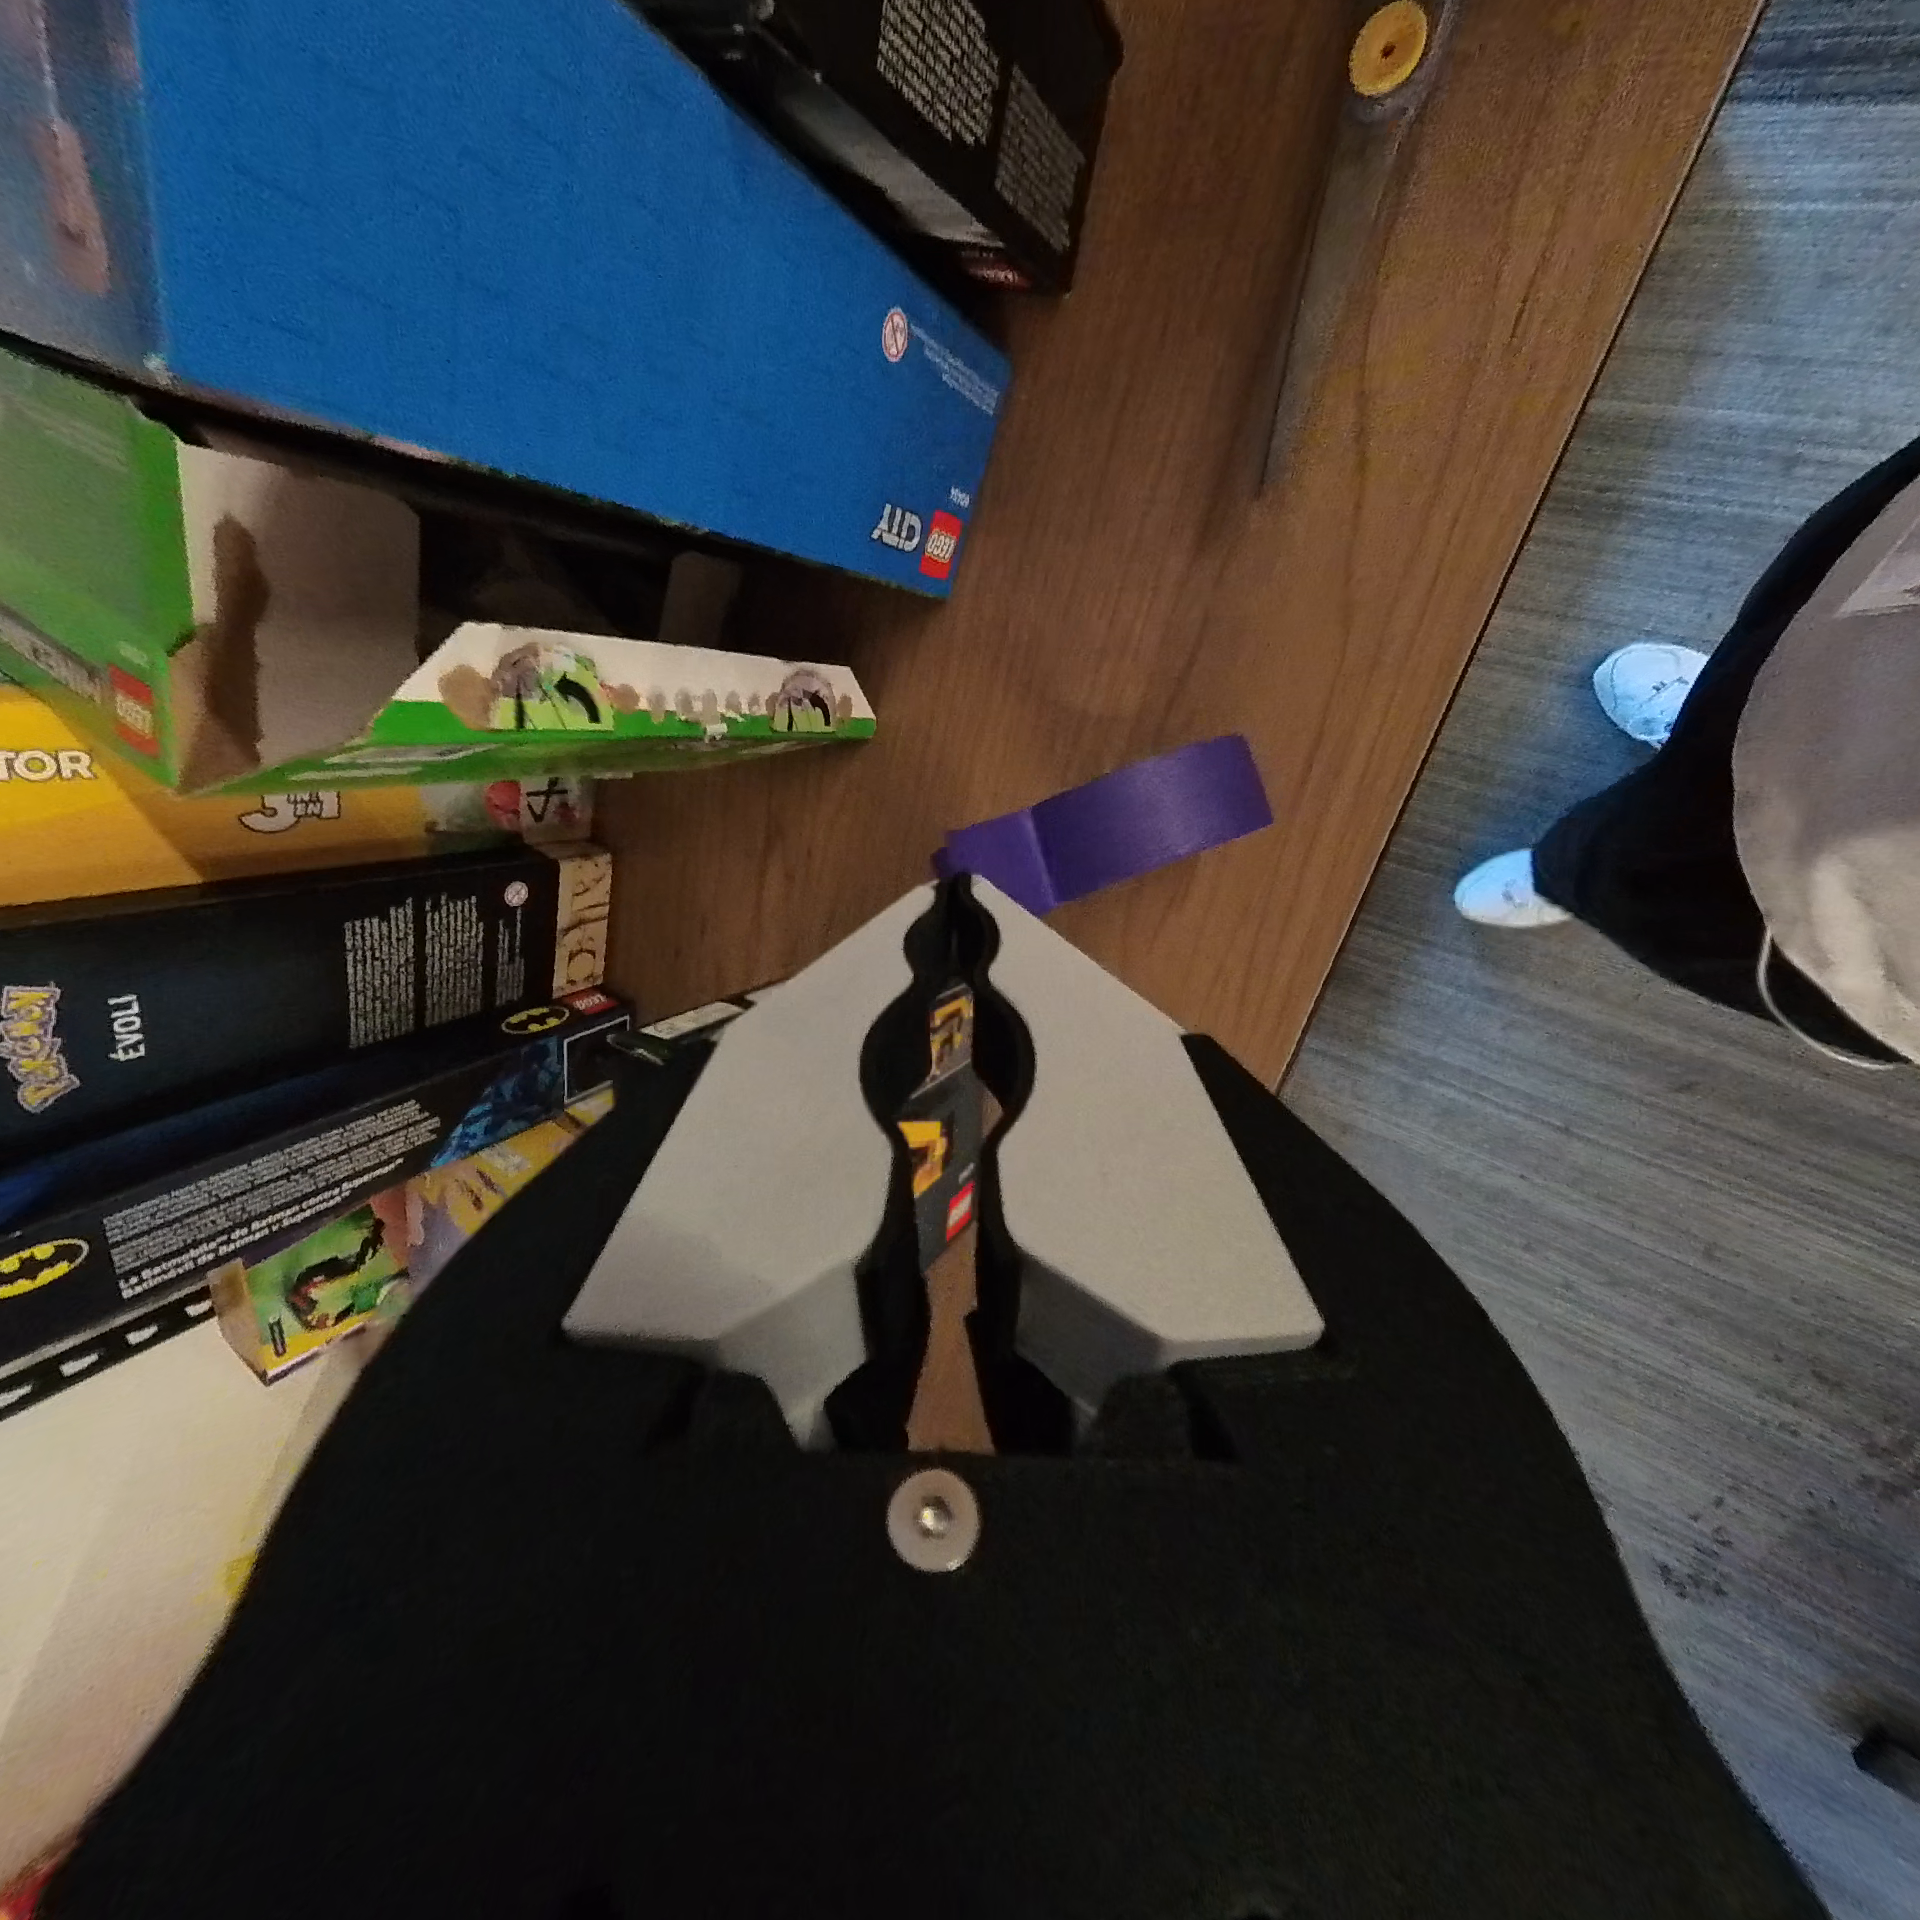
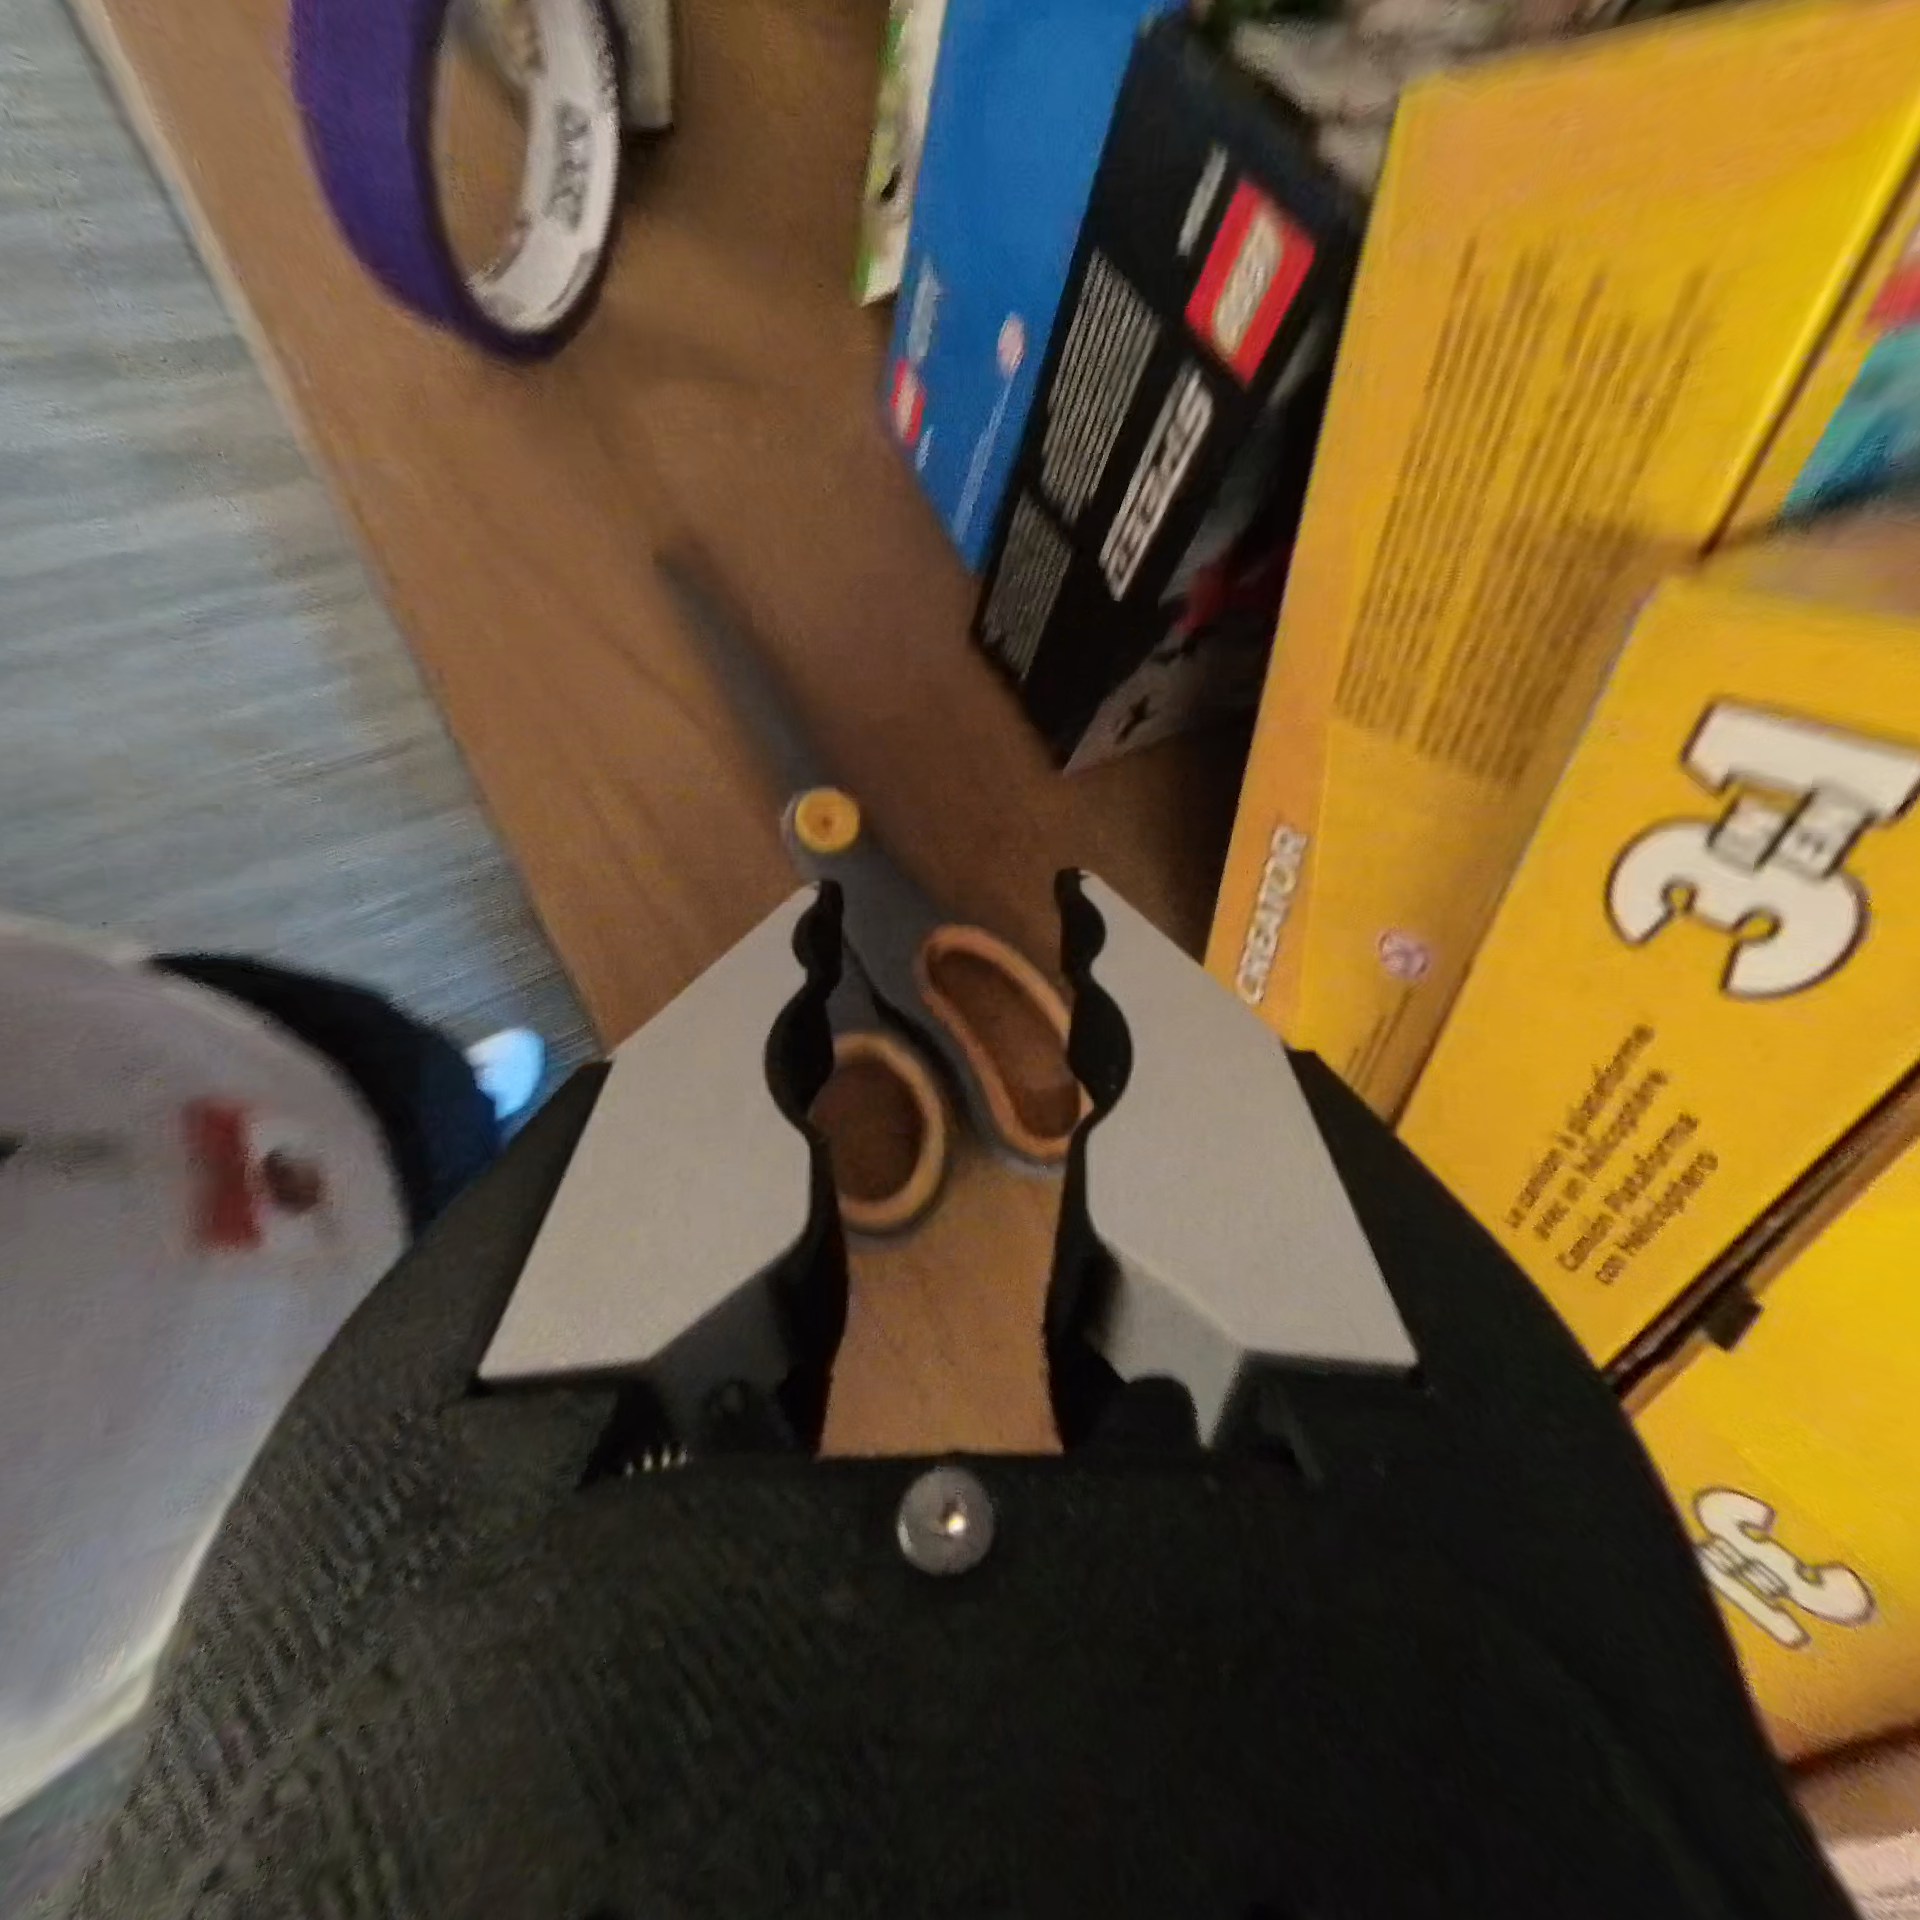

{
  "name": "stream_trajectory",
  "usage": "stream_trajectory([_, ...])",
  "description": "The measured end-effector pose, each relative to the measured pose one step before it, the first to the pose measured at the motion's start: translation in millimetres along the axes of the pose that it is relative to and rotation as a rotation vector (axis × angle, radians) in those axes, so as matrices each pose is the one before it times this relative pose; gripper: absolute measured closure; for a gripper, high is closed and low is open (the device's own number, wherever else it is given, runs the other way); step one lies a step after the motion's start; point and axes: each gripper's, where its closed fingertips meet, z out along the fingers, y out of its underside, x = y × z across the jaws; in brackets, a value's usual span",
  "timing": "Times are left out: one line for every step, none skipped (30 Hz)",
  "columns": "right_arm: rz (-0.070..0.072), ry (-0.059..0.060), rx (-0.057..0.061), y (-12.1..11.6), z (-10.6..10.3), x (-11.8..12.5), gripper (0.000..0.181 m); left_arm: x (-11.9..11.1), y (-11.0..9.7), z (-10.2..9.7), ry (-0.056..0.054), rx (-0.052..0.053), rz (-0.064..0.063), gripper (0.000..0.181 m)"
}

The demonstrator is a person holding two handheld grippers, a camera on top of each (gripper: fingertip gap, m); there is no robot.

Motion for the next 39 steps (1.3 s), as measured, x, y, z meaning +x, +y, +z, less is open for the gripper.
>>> stream_trajectory([0.0071, -0.0928, -0.0012, 4.94, -3.16, -2.62, 0.141, 0.72, 1.5, 0.21, -0.0006, -0.0107, -0.0028, 0.181])
stream_trajectory([-0.0012, -0.0849, 0.0187, 0.98, -3.0, -4.54, 0.15, 0.82, 1.08, 0.42, 0.001, -0.0078, -0.004, 0.181])
stream_trajectory([0.0126, -0.0626, 0.0025, 2.03, -1.95, -2.88, 0.159, 0.77, 0.58, 0.61, 0.0016, -0.0051, -0.004, 0.181])
stream_trajectory([0.0138, -0.0471, -0.0288, 5.11, -0.86, -2.79, 0.163, 0.5, 0.48, 0.23, 0.0004, -0.0045, -0.0042, 0.181])
stream_trajectory([-0.0031, -0.0231, -0.0297, 4.94, 0.66, -1.49, 0.164, 0.09, 0.43, -0.09, -0.0011, -0.0035, -0.004, 0.181])
stream_trajectory([-0.033, -0.0041, -0.0313, 5.81, 2.27, -0.21, 0.163, 0.14, 0.26, -0.5, -0.001, -0.0019, -0.0035, 0.181])
stream_trajectory([-0.0461, 0.0255, -0.0407, 7.72, 3.65, 4.03, 0.161, 0.07, 0.52, -0.61, -0.0005, -0.0017, -0.0037, 0.181])
stream_trajectory([-0.0351, 0.0375, -0.0398, 8.1, 4.92, 6.85, 0.156, -0.14, 0.75, -0.51, -0.0011, -0.0038, -0.0048, 0.181])
stream_trajectory([-0.0137, 0.0171, -0.0317, 7.35, 5.44, 4.77, 0.155, -0.27, 1.2, -0.17, -0.0017, -0.0054, -0.0055, 0.181])
stream_trajectory([0.0024, 0.0025, -0.0165, 5.1, 5.49, 3.25, 0.155, -0.27, 1.02, 0.0, -0.0017, -0.0047, -0.0048, 0.181])
stream_trajectory([0.0093, -0.0124, 0.0013, 2.05, 5.23, 0.81, 0.155, 0.23, 0.84, 0.26, 0.0, -0.0036, -0.0039, 0.181])
stream_trajectory([0.014, -0.0388, 0.0152, -0.66, 4.49, -3.9, 0.152, 0.6, 0.58, 0.34, 0.0016, -0.003, -0.0027, 0.181])
stream_trajectory([0.0132, -0.0182, 0.0043, 0.41, 4.49, -1.05, 0.148, 0.45, 0.39, 0.56, 0.0008, -0.0034, -0.0004, 0.181])
stream_trajectory([0.0186, -0.0135, 0.0146, -1.51, 2.95, -0.39, 0.147, 0.23, 0.3, 0.72, -0.0007, -0.0045, 0.0013, 0.181])
stream_trajectory([0.034, -0.0219, 0.0124, -1.14, 2.69, -1.54, 0.146, 0.0, -0.06, 0.51, -0.0006, -0.004, 0.0011, 0.181])
stream_trajectory([0.037, -0.0253, 0.023, -2.96, 2.91, -2.76, 0.15, -0.05, -0.77, 0.49, 0.0009, -0.0017, 0.0001, 0.181])
stream_trajectory([0.0231, -0.0234, 0.0243, -2.74, 3.23, -3.8, 0.153, 0.08, -1.38, 0.36, 0.0014, 0.0007, -0.0001, 0.181])
stream_trajectory([0.0129, -0.0141, 0.0251, -2.73, 2.93, -4.19, 0.157, -0.05, -1.55, 0.13, 0.0011, 0.0021, 0.0003, 0.181])
stream_trajectory([0.0158, 0.0037, 0.0186, -2.46, 2.3, -2.55, 0.158, -0.11, -1.5, 0.25, 0.0008, 0.002, 0.0001, 0.181])
stream_trajectory([0.0259, 0.0072, 0.0058, -1.35, 1.21, -1.77, 0.158, -0.52, -1.32, 0.14, -0.0011, 0.0012, 0.0, 0.181])
stream_trajectory([0.0343, -0.0036, 0.0061, -1.3, 0.68, -2.71, 0.158, -0.75, -0.88, 0.16, -0.0017, -0.0003, 0.0, 0.181])
stream_trajectory([0.0377, 0.0023, 0.0116, -1.27, 0.57, -1.66, 0.159, -1.0, -0.48, 0.16, -0.0017, -0.0017, -0.0004, 0.181])
stream_trajectory([0.0277, 0.001, 0.0218, -1.92, 0.21, -1.69, 0.159, -1.59, -0.29, -0.04, -0.0043, -0.0021, 0.0, 0.181])
stream_trajectory([0.0229, 0.0039, 0.0163, -1.18, -0.26, -1.17, 0.159, -2.23, -0.31, -0.22, -0.0068, -0.001, 0.0007, 0.181])
stream_trajectory([0.0128, 0.0062, 0.0087, -0.54, -0.35, -1.19, 0.159, -2.54, -0.15, -0.03, -0.0054, -0.0007, -0.0005, 0.181])
stream_trajectory([-0.0026, 0.0107, 0.0054, -0.28, -0.4, -0.95, 0.159, -2.61, 0.38, 0.35, -0.0028, -0.0026, -0.0031, 0.181])
stream_trajectory([-0.0146, 0.0132, -0.0024, 0.64, -0.29, -0.56, 0.159, -2.6, 0.87, 1.19, -0.0001, -0.0036, -0.0054, 0.181])
stream_trajectory([-0.0195, 0.013, -0.0091, 1.43, 0.12, -0.47, 0.159, -2.32, 1.3, 1.79, 0.0023, -0.0045, -0.009, 0.181])
stream_trajectory([-0.0139, 0.0121, -0.0109, 1.77, 0.68, -0.14, 0.159, -2.66, 1.5, 1.97, 0.0002, -0.0034, -0.0139, 0.181])
stream_trajectory([-0.0082, 0.0102, -0.0105, 1.77, 0.9, 0.01, 0.158, -2.66, 1.18, 1.83, 0.0, 0.0006, -0.0181, 0.181])
stream_trajectory([-0.0072, 0.0076, 0.0027, -0.37, 0.27, -0.21, 0.158, -1.76, 1.37, 1.62, 0.0057, 0.0016, -0.0222, 0.181])
stream_trajectory([-0.0048, 0.0057, -0.0018, 0.05, 0.09, 0.03, 0.158, -1.47, 1.86, 1.38, 0.0096, -0.0003, -0.0262, 0.181])
stream_trajectory([-0.0039, 0.0036, -0.0023, 0.08, 0.05, 0.03, 0.158, -2.3, 1.51, 0.95, 0.0059, 0.0023, -0.027, 0.181])
stream_trajectory([-0.0035, 0.0021, -0.002, 0.11, 0.09, 0.09, 0.158, -2.55, 1.3, 0.5, 0.0068, 0.0042, -0.022, 0.178])
stream_trajectory([-0.001, 0.0012, -0.001, -0.05, 0.16, 0.15, 0.158, -2.2, 2.22, 0.56, 0.0117, -0.0022, -0.0186, 0.172])
stream_trajectory([-0.0008, 0.0, -0.0004, 0.08, 0.08, 0.15, 0.158, -3.33, 2.29, 0.62, 0.0088, -0.0036, -0.0186, 0.168])
stream_trajectory([-0.0015, -0.0007, 0.0007, 0.07, 0.0, 0.14, 0.158, -3.34, 2.28, 0.89, 0.0078, -0.0025, -0.0168, 0.164])
stream_trajectory([0.0015, -0.0016, 0.0019, 0.09, -0.02, 0.19, 0.158, -3.49, 3.84, 1.4, 0.0065, -0.0123, -0.013, 0.161])
stream_trajectory([0.0044, -0.0022, 0.0034, -0.06, 0.0, 0.12, 0.157, -5.5, 5.01, 1.78, -0.0061, -0.0197, -0.0091, 0.16])
